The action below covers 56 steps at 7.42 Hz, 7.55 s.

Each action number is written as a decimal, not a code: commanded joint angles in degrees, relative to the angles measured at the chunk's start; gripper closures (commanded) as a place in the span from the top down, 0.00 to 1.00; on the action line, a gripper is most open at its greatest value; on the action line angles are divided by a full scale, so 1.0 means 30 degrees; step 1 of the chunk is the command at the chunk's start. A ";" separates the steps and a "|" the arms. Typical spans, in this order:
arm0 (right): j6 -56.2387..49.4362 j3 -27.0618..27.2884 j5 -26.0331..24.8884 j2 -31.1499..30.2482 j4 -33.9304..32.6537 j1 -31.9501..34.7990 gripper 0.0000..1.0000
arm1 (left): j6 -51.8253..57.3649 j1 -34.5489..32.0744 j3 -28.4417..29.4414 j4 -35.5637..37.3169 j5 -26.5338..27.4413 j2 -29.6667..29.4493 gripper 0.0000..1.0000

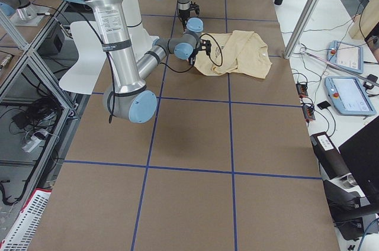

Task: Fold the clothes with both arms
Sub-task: 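Lift the hem corners with both grippers and pull them slightly apart, then fold the hem with both grippers up over the shirt toward the collar, then lower the hem onto the collar edge and open both grippers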

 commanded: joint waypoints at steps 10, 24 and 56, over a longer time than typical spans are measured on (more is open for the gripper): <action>-0.0233 0.1313 0.5596 -0.1880 0.0152 0.2801 0.00 | 0.1345 0.0713 -0.4036 0.2229 -0.0122 0.0183 0.00; -0.1348 -1.6652 -0.0234 1.0171 0.4957 0.6006 0.00 | 0.5458 -0.9317 1.2193 -0.7410 -0.2554 -0.6945 0.00; -0.1377 -1.4572 -0.1787 0.8325 0.5016 0.5481 0.00 | 0.5194 -0.8269 1.2839 -0.7908 -0.1473 -0.6889 0.00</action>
